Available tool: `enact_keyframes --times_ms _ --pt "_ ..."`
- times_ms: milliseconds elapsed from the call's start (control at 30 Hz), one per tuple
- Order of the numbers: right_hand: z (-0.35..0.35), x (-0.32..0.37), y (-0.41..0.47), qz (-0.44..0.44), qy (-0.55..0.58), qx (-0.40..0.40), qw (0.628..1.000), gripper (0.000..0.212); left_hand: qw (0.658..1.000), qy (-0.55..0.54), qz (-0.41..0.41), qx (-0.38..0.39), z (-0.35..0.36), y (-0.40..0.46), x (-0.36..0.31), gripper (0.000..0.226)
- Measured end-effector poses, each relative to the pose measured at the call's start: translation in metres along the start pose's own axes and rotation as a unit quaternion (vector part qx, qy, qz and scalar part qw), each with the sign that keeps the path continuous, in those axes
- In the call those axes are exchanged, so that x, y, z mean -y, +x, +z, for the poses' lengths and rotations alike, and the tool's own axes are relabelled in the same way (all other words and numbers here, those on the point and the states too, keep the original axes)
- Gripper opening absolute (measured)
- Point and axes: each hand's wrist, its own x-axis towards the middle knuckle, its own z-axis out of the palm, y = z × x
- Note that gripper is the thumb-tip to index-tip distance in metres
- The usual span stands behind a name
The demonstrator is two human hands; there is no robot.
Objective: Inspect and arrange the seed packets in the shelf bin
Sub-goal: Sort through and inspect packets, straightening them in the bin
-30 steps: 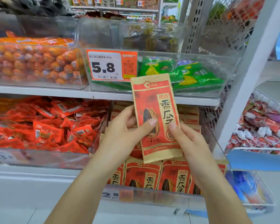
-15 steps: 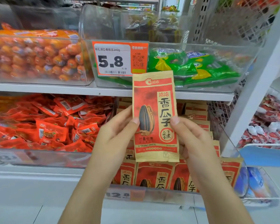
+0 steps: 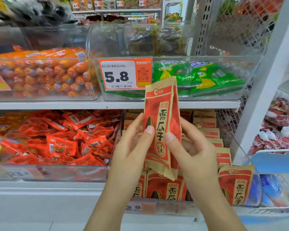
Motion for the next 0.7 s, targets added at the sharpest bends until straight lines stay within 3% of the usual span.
enact_keyframes --times_ms 67,133,233,267,433,600,700 --pt "0.001 0.000 0.000 -0.015 -0.016 -0.008 1.000 0.040 0.994 -0.077 -0.036 0.065 -0.007 0.000 0.003 0.072" --pt "0.001 0.000 0.001 -0.026 -0.027 -0.005 0.999 0.041 0.988 -0.115 -0.060 0.080 -0.007 0.003 0.003 0.092" --pt "0.001 0.003 0.001 -0.049 -0.056 0.000 0.997 0.034 0.987 -0.104 -0.045 0.113 -0.001 -0.008 0.002 0.054" --pt "0.000 0.004 0.001 -0.048 -0.061 -0.001 0.997 0.031 0.986 -0.102 -0.043 0.127 0.000 -0.008 0.002 0.051" --pt "-0.021 0.007 0.008 -0.021 -0.072 -0.021 0.997 0.033 0.977 -0.076 -0.079 0.181 -0.003 -0.012 0.001 0.073" --pt "-0.038 0.006 0.015 0.056 -0.014 -0.053 0.997 0.073 0.973 -0.039 -0.089 0.209 0.006 -0.014 -0.007 0.034" --pt "-0.040 0.008 0.014 0.078 0.009 -0.053 0.995 0.069 0.973 -0.025 -0.075 0.217 0.009 -0.013 -0.009 0.056"
